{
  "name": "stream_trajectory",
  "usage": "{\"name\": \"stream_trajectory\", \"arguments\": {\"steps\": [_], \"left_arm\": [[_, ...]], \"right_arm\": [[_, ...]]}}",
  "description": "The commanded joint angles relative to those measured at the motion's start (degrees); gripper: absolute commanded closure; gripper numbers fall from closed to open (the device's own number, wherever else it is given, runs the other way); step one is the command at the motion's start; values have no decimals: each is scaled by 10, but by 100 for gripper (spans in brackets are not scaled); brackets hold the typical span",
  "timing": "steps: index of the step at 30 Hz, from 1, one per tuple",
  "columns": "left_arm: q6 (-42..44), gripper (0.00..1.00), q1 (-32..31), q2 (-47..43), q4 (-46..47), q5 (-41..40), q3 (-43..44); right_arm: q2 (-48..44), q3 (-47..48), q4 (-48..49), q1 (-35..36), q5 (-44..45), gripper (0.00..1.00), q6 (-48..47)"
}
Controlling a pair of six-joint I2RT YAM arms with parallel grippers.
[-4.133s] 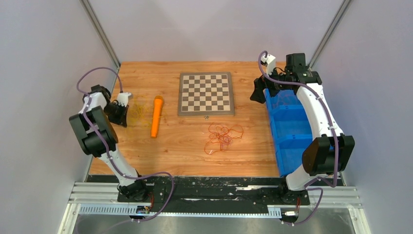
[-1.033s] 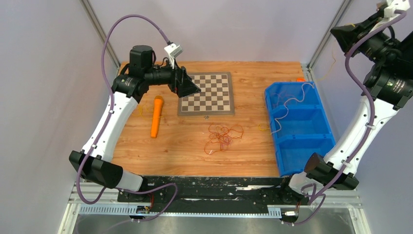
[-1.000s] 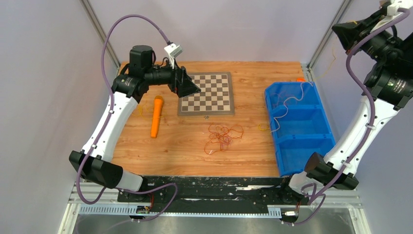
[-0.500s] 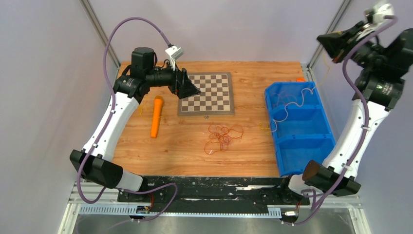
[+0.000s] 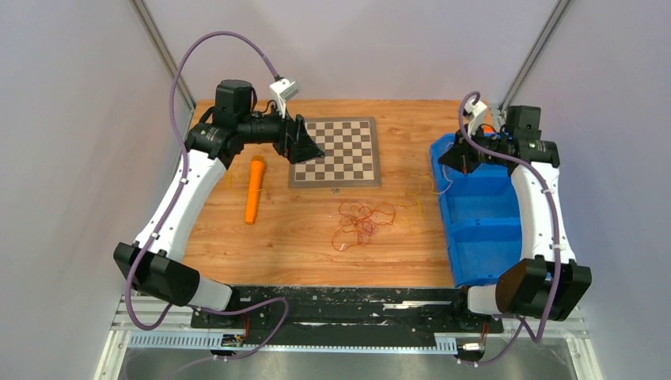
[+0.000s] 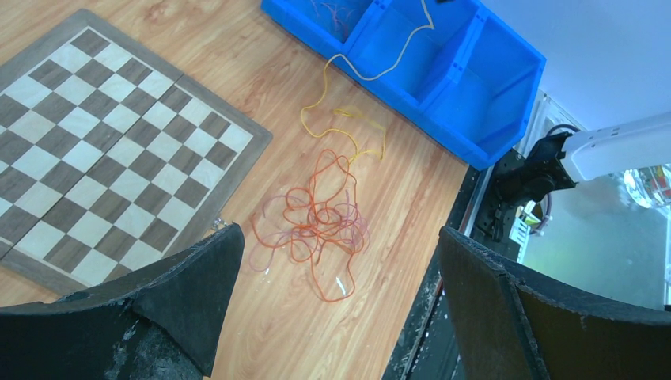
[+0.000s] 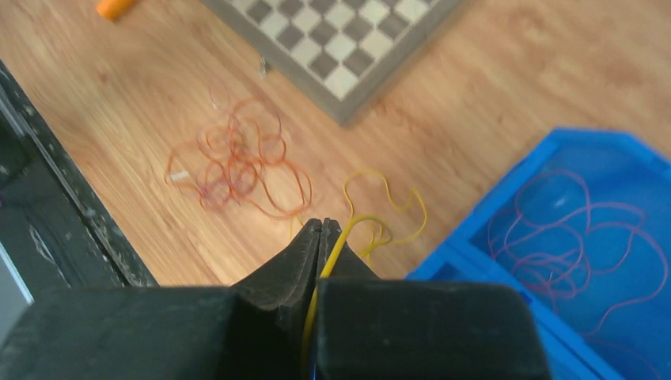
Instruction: Untangle the cables
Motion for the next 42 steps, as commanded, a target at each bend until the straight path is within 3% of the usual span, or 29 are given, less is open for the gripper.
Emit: {"name": "stream_trajectory", "arguments": {"steps": [1, 10, 11, 12, 21, 22, 36, 38, 42], "left_arm": [[15, 0, 1, -8, 2, 6, -1], [18, 0, 1, -7, 2, 9, -21], [18, 0, 1, -7, 2, 8, -22], [19, 0, 1, -7, 0, 9, -23], [44, 0, 1, -14, -20, 2, -28], [49, 0, 1, -15, -24, 1, -29], [60, 0, 2, -21, -40, -17, -43], [59, 0, 1, -22, -42, -25, -44], [62, 0, 2, -23, -45, -36, -46]], "right_arm": [[10, -40, -57, 19, 64, 100, -120], [78, -106, -43, 130, 119, 100, -108], [87, -114, -37, 139, 128, 96, -103], [94, -121, -30, 147, 136, 91, -98], [161, -158, 18, 182, 216, 3, -27], [161, -160, 22, 182, 219, 0, -15], [200, -217, 135, 244, 371, 3, 44], [204, -211, 137, 244, 385, 16, 42], [189, -208, 136, 240, 404, 72, 24]]}}
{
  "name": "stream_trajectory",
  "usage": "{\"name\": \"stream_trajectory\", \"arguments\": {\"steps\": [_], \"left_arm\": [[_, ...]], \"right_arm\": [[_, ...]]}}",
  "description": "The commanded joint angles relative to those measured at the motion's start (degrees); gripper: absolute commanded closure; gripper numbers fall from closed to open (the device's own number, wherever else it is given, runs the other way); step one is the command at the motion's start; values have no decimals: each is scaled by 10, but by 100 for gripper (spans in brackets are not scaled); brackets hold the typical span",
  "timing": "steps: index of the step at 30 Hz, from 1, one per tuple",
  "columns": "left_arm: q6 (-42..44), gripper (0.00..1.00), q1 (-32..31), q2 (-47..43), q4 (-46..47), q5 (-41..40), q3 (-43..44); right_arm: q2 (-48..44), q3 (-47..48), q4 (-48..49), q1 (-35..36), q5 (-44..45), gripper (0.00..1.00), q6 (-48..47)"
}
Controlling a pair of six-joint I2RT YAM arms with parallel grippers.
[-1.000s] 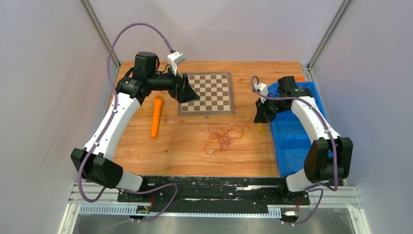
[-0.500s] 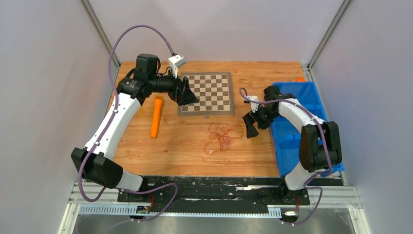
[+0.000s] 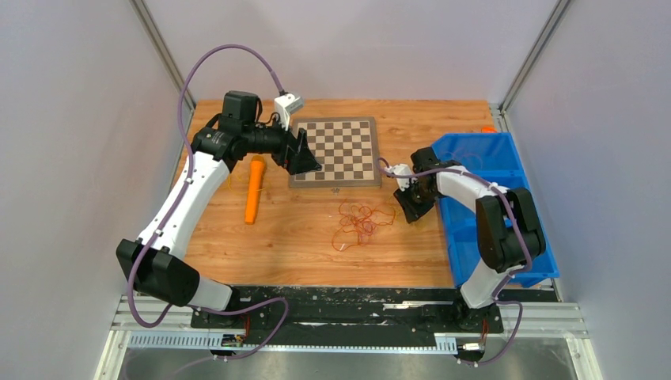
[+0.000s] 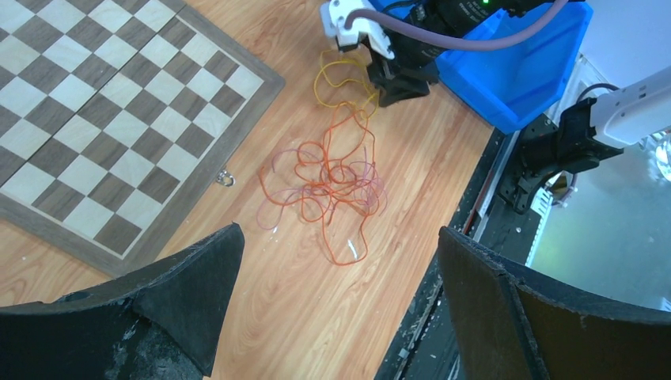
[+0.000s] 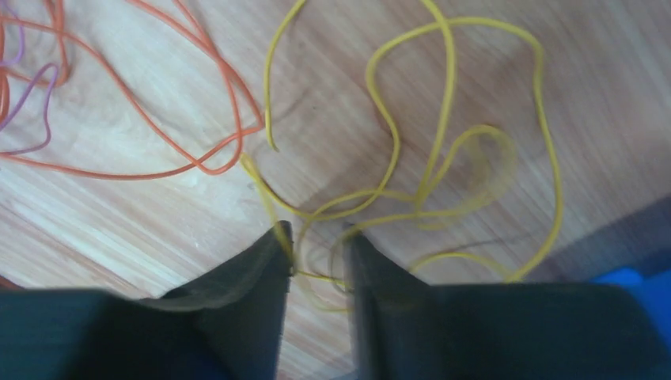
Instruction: Untangle the cables
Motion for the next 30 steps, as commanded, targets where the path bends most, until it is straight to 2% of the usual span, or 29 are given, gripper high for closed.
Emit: {"name": "stream_trajectory", "arguments": {"steps": [1, 2, 3, 8, 14, 20, 23, 27, 30], "left_arm": [[14, 0, 2, -21, -6, -11, 0], [15, 0, 2, -20, -10, -8, 4], [16, 0, 1, -19, -12, -6, 6], [22, 0, 1, -9, -23, -4, 23], [19, 0, 1, -4, -15, 0, 15], [22, 0, 1, 2, -23, 9, 20], [29, 0, 1, 5, -33, 9, 27], [38, 0, 1, 2, -39, 2, 23], [49, 0, 2, 2, -54, -21, 19]], "right_arm": [[-27, 15, 20, -10, 42, 85, -4], [-38, 26, 9, -17, 31, 96, -8], [-53, 37, -6, -25, 12, 100, -12], [-158, 137, -98, -63, -119, 100, -45], [-247, 207, -189, -137, -165, 100, -104], [-232, 272, -301, -268, -181, 100, -203], [-211, 298, -326, -323, -187, 100, -245], [-193, 256, -297, -352, -162, 100, -297], [-177, 197, -235, -367, -131, 100, -304]]}}
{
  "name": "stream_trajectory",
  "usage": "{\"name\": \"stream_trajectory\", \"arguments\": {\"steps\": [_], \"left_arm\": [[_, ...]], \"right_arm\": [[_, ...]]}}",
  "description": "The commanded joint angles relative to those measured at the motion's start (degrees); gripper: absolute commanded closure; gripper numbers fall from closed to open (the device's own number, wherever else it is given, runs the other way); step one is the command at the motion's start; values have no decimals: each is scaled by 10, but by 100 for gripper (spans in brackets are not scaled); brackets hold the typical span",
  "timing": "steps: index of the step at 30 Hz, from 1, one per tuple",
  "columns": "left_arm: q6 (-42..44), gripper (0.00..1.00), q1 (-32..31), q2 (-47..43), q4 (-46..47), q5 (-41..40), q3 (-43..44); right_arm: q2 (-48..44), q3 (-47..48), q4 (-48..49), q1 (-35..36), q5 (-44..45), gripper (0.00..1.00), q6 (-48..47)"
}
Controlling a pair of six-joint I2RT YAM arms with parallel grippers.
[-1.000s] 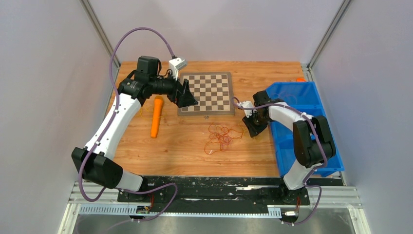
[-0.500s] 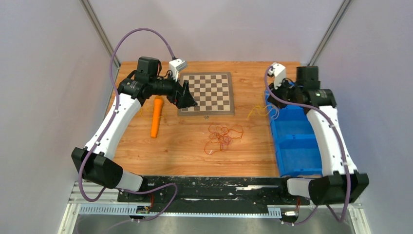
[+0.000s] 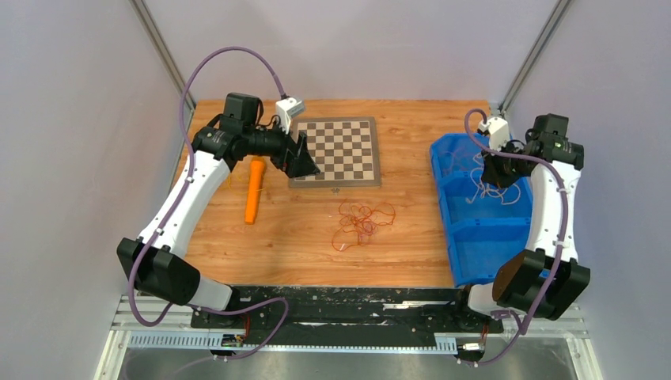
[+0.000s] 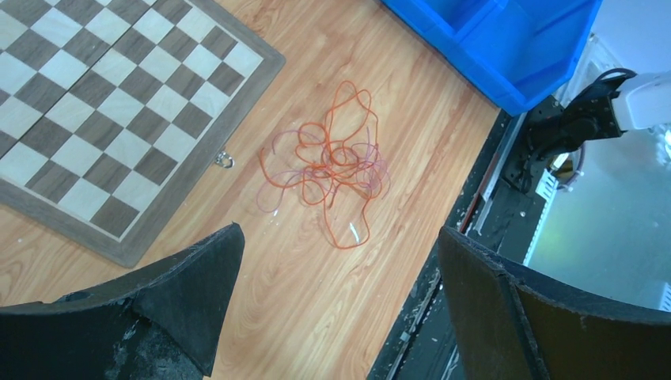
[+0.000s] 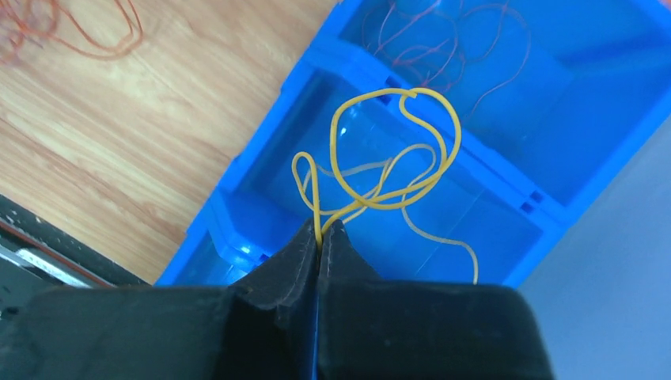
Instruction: Untangle the cables
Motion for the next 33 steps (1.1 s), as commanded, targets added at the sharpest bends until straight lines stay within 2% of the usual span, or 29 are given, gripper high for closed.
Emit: {"name": "stream_trajectory", "arguments": {"steps": [1, 2, 3, 5, 6, 8, 9, 11, 13, 17, 21, 29, 33], "left_arm": [[33, 0, 3, -1, -31, -38, 15], [34, 0, 5, -1, -36, -52, 12], [32, 0, 18, -3, -39, -72, 3], [11, 0, 67, -9, -27, -78, -20], [5, 0, 89, -10, -17, -78, -25], [-6, 0, 166, 7, -13, -98, -24], [-8, 0, 217, 16, -15, -110, -18], [-9, 0, 277, 49, -17, -158, 0], [-10, 0, 323, 85, -11, -199, 12], [-67, 0, 377, 165, 9, -254, 28], [-108, 0, 384, 224, 36, -317, 30], [-103, 0, 383, 323, 65, -269, 33], [-116, 0, 367, 350, 75, -285, 40]], "right_arm": [[22, -65, 61, -19, 27, 100, -56], [32, -79, 82, -21, 36, 94, -50], [41, -87, 93, -22, 45, 80, -41], [62, -76, 95, -22, 51, 38, -14], [68, -65, 92, -21, 50, 27, -2], [67, -40, 84, -20, 38, 17, 15], [62, -28, 81, -18, 28, 14, 26], [49, -2, 75, -11, 0, 10, 52], [36, 15, 75, 3, -28, 7, 85], [19, 32, 75, 40, -38, 5, 142], [9, 32, 77, 60, -24, 3, 165], [-6, 13, 77, 69, -12, 2, 199], [-6, 16, 77, 73, -6, 2, 213]]}}
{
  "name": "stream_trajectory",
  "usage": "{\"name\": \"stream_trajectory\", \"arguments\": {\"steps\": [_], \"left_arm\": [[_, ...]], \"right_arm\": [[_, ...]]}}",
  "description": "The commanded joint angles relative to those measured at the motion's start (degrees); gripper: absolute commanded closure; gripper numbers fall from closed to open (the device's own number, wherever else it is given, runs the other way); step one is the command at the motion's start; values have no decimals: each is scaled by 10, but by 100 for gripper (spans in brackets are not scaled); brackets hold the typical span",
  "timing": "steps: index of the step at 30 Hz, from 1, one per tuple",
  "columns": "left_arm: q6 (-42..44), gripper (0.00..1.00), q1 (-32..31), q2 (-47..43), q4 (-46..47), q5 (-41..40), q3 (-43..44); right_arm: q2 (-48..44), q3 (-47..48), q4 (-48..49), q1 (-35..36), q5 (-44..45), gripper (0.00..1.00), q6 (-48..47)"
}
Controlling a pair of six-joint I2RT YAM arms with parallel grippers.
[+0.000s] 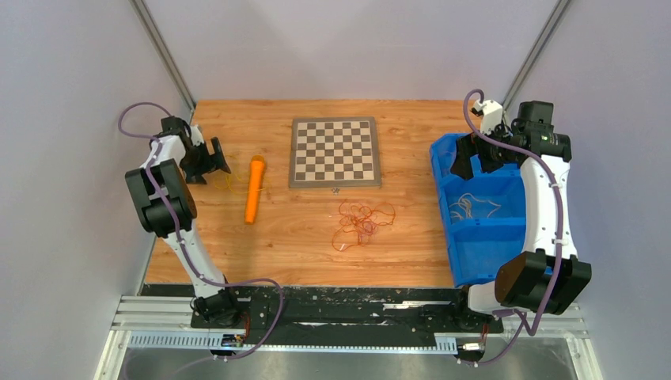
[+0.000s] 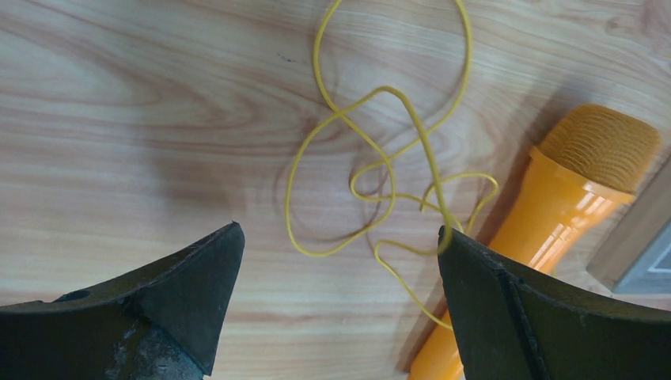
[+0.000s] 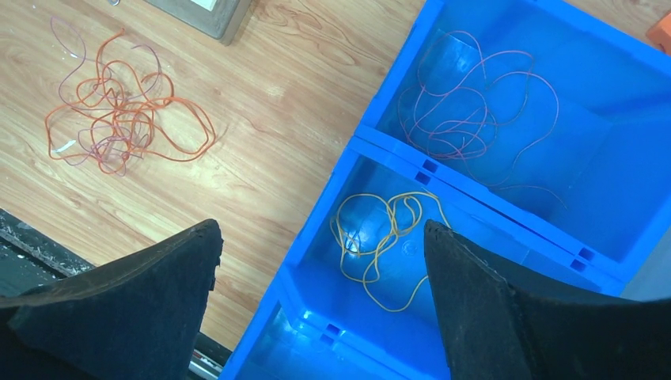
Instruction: Untangle the cables
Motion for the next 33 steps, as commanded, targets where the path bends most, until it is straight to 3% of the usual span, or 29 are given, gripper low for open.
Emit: {"name": "stream_trajectory", "arguments": {"steps": [1, 5, 7, 12, 15, 19, 23, 30, 33], "left_arm": [[-18, 0, -24, 22, 28, -22, 20], [-10, 1, -49, 26, 49, -78, 6], [-6, 6, -56, 27, 58, -99, 4], [-3, 32, -78, 67, 8, -161, 57], [-5, 44, -78, 100, -41, -143, 83], [-16, 78, -66, 95, -51, -93, 97], [-13, 100, -58, 39, -45, -65, 105], [-18, 100, -78, -132, -36, 22, 122], [-41, 100, -108, -182, -46, 97, 143]], "right_arm": [[-17, 4, 10, 8, 7, 2, 32], [-9, 17, 10, 12, 13, 2, 45], [-8, 20, 10, 13, 14, 2, 47], [-4, 25, 11, 16, 16, 2, 50], [1, 33, 11, 17, 13, 2, 50], [2, 43, 12, 18, 5, 3, 49], [-1, 48, 15, 20, -9, 3, 50], [-23, 53, 44, 32, -85, 2, 71], [-37, 49, 71, 55, -125, 0, 92]]}}
